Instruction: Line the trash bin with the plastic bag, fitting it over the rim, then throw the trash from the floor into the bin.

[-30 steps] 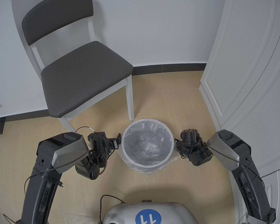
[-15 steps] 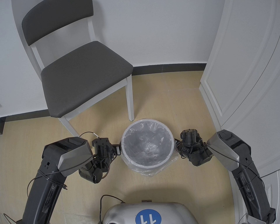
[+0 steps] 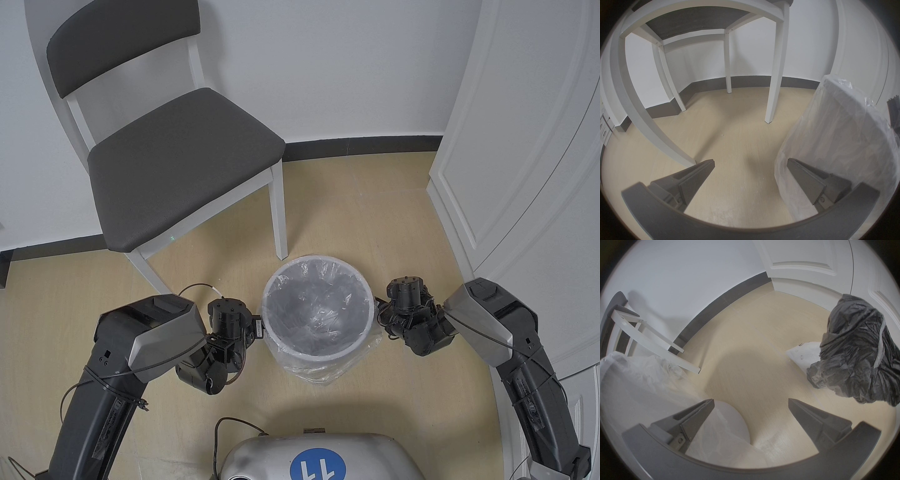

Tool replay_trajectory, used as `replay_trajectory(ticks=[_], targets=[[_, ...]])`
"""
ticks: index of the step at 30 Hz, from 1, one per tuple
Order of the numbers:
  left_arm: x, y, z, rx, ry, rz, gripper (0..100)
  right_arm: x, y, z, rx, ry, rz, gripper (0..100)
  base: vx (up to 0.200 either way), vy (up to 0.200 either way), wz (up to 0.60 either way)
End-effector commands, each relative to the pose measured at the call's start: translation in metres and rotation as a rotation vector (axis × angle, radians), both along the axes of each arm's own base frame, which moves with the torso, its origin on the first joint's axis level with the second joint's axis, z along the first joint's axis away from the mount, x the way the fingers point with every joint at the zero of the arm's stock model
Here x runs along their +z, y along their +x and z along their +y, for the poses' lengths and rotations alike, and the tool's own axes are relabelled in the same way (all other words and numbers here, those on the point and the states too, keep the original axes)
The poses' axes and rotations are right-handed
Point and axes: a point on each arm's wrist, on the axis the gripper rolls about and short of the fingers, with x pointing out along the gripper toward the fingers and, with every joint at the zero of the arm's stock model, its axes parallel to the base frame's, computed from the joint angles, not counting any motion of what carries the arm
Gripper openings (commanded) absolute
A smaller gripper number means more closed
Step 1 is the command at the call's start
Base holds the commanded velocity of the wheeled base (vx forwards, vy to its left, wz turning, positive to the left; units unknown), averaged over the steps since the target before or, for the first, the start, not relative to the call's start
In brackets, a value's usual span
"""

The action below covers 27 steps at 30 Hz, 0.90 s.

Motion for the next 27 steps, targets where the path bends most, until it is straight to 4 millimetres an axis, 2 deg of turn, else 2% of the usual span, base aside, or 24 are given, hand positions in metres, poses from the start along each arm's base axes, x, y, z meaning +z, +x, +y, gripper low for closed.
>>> replay_trajectory(ticks=[1,4,9,15,21,22,24,27], targets=[[0.002,-0.005,-0.008,-0.018,0.003,0.003,100,0.0,0.0,0.0,0.001,0.0,-0.001,100,0.0,0.0,0.0],[0.001,-0.012,-0.017,-0.042,0.015,0.013,100,0.001,-0.001,0.005,0.005,-0.002,-0.003,100,0.0,0.0,0.0],[0.0,-0.013,-0.017,-0.045,0.035,0.026,100,0.001,-0.003,0.01,0.012,-0.003,-0.001,100,0.0,0.0,0.0],[0.006,-0.009,-0.005,0.05,0.096,0.091,100,0.001,-0.003,0.01,0.011,-0.003,-0.002,100,0.0,0.0,0.0],[0.007,-0.006,0.001,0.066,0.093,0.094,100,0.003,-0.002,0.006,-0.044,-0.043,-0.029,100,0.0,0.0,0.0],[0.007,-0.006,0.002,0.068,0.093,0.094,100,0.005,-0.001,0.003,-0.049,-0.044,-0.035,100,0.0,0.0,0.0],[0.006,-0.005,0.004,0.073,0.091,0.095,100,0.035,0.001,-0.01,-0.06,-0.055,-0.063,100,0.0,0.0,0.0],[0.006,-0.004,0.005,0.076,0.091,0.097,100,0.046,-0.006,-0.03,-0.043,-0.165,-0.033,100,0.0,0.0,0.0]])
